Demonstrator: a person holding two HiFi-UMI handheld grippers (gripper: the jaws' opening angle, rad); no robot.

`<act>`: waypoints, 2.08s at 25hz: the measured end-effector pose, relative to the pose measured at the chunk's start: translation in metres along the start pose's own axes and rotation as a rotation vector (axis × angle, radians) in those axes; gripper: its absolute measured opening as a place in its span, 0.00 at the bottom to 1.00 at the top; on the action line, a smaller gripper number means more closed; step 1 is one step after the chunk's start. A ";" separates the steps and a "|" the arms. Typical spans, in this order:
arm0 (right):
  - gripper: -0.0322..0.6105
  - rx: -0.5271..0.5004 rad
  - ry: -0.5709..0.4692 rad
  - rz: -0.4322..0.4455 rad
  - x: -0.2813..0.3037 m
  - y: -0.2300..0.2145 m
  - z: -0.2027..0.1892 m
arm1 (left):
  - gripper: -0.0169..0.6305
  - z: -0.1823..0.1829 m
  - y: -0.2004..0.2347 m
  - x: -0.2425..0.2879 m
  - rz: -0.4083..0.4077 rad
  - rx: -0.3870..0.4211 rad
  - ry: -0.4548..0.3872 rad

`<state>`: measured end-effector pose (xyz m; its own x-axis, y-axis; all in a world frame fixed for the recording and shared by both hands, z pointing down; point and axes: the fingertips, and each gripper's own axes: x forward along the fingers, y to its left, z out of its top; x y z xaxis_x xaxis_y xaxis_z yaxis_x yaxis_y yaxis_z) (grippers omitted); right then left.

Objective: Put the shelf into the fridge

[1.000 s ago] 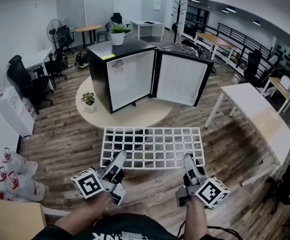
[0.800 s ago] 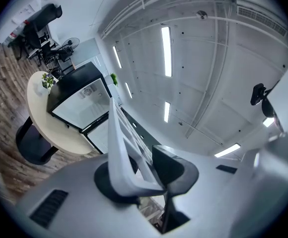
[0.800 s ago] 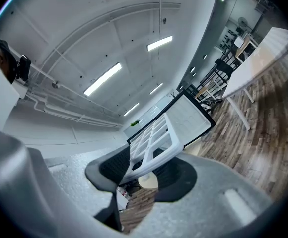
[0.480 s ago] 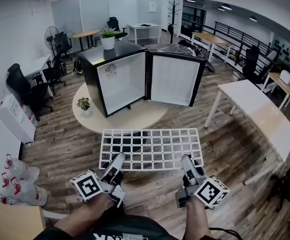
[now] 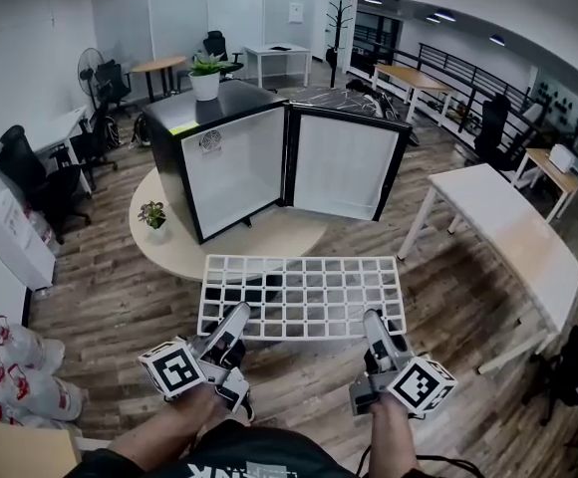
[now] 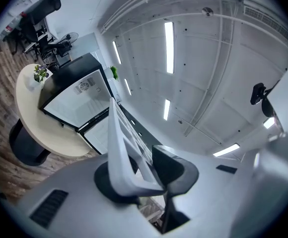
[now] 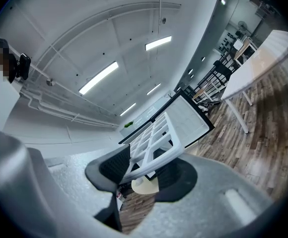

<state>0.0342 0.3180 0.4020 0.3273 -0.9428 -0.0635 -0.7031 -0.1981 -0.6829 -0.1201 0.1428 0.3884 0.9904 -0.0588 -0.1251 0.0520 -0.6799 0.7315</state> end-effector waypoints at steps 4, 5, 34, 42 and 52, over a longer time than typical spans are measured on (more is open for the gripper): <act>0.27 -0.012 -0.003 -0.005 0.034 -0.008 0.005 | 0.17 0.017 0.025 0.022 -0.012 -0.012 0.001; 0.27 -0.014 -0.002 -0.005 0.044 -0.010 0.005 | 0.17 0.022 0.032 0.026 -0.012 -0.015 0.000; 0.27 0.023 0.085 -0.078 0.295 -0.057 -0.016 | 0.17 0.161 0.217 0.131 0.061 -0.085 0.019; 0.27 0.005 0.122 -0.205 0.333 -0.080 -0.018 | 0.17 0.188 0.252 0.151 0.057 -0.104 0.014; 0.27 0.050 0.180 -0.131 0.383 -0.100 -0.003 | 0.17 0.196 0.271 0.181 0.097 -0.121 -0.058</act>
<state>0.2283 -0.0240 0.4483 0.2927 -0.9435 0.1556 -0.6288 -0.3125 -0.7120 0.0479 -0.1953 0.4321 0.9826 -0.1648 -0.0860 -0.0252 -0.5762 0.8169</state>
